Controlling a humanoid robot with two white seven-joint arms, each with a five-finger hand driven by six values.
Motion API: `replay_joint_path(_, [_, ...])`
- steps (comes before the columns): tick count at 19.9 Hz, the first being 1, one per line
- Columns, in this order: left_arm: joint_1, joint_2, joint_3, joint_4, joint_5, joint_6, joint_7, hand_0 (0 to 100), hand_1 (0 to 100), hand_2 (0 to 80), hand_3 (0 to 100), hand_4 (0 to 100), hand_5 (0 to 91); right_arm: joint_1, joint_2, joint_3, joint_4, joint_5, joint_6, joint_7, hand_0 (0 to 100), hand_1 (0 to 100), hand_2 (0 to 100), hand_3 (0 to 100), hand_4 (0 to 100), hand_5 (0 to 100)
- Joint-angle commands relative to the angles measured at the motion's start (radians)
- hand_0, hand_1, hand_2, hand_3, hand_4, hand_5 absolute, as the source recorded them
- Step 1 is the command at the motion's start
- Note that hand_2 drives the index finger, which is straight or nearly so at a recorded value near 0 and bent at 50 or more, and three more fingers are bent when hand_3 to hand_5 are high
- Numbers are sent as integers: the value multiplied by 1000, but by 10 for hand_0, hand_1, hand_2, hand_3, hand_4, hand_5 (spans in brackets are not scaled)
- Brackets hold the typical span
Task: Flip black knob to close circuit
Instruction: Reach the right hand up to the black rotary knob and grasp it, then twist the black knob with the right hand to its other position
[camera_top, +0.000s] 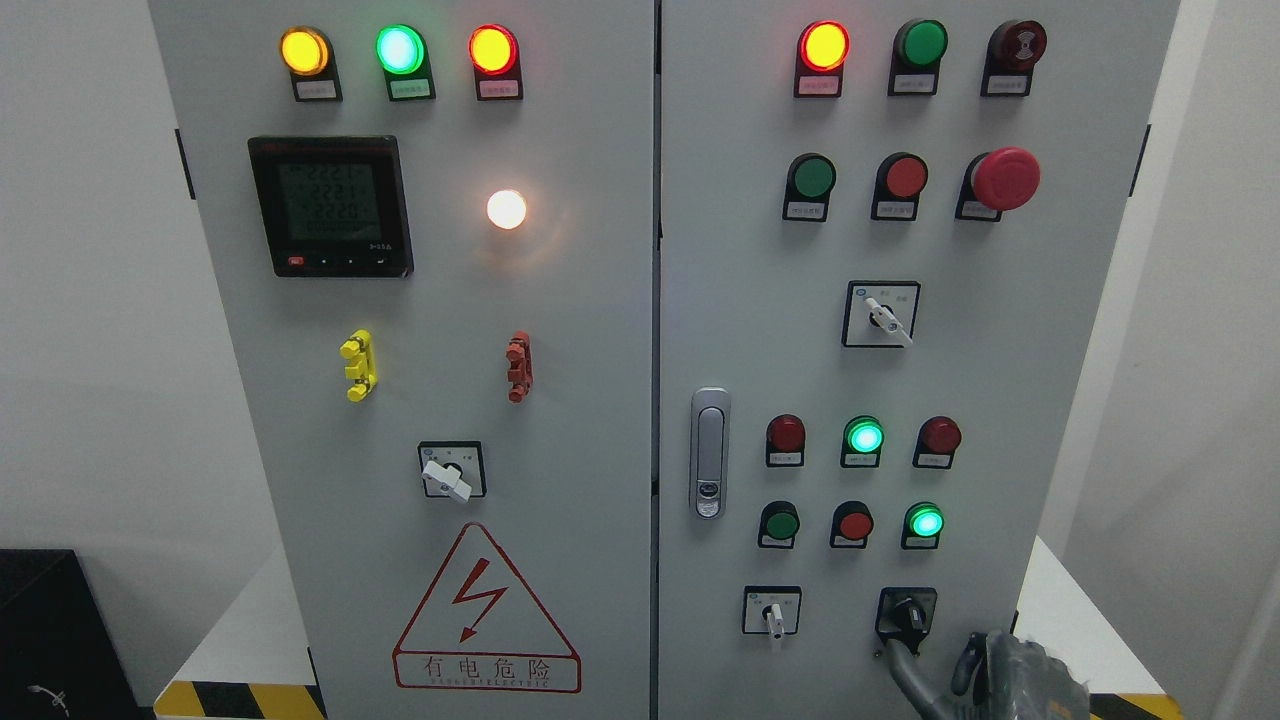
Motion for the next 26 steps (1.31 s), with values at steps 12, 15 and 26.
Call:
replay_joint_path(12, [0,0,-20,21,-21,0,-1,120,556,0,0,0,0,-15,5,-35,21,4,-1,-3,0,162,803,991,805,805])
replay_joint_path(15, [0,0,-21,21,-21,0,-1,120,556,0,0,0,0,-15,5,-38,21,4,-1,-4,0,162,800,990,805,805])
replay_joint_path(26, [0,0,-20,21,-21,0,-1,120,556,0,0,0,0,-21,5,-62,23,0,-7,-4,0,164,798,988,804,801])
